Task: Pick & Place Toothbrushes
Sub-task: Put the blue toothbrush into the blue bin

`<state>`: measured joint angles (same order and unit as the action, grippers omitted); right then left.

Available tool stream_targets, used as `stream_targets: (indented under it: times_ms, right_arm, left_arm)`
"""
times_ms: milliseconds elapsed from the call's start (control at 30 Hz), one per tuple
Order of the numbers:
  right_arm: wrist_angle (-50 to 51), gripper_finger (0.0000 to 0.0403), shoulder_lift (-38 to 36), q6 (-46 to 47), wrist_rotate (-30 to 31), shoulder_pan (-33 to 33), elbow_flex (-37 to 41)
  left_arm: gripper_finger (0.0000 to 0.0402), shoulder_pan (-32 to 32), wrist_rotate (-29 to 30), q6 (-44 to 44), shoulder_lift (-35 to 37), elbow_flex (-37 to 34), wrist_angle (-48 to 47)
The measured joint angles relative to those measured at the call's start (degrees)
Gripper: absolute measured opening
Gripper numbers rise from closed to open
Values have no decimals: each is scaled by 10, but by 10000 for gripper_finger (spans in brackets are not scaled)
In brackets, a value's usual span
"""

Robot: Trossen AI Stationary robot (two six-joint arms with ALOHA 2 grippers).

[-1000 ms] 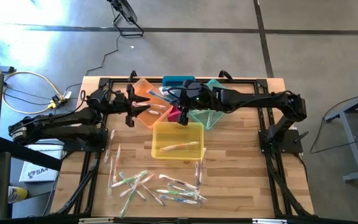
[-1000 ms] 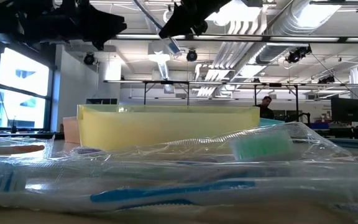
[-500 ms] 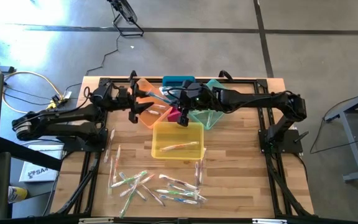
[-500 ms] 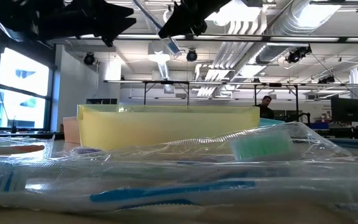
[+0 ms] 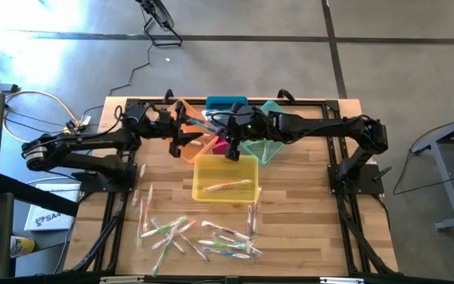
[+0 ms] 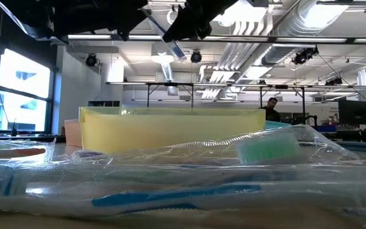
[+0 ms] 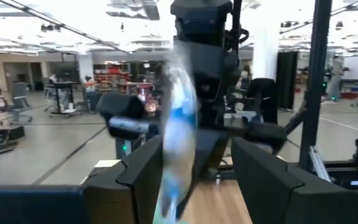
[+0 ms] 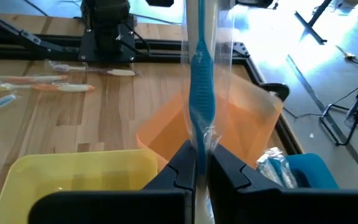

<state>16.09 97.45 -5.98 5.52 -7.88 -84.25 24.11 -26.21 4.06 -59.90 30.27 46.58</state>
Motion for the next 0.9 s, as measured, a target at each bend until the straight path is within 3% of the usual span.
stream_targets:
  times_ms: [267,433,900]
  right_arm:
    - [1,10,14,-1,7,0,0]
    - [0,10,10,-6,34,4,1]
    - [-11,10,-8,-18,32,4,1]
  left_arm:
    - [182,-27,15,-13,-44,34,0]
    - [182,-27,16,-13,-45,35,-11]
    - [182,-27,15,-29,-45,35,-6]
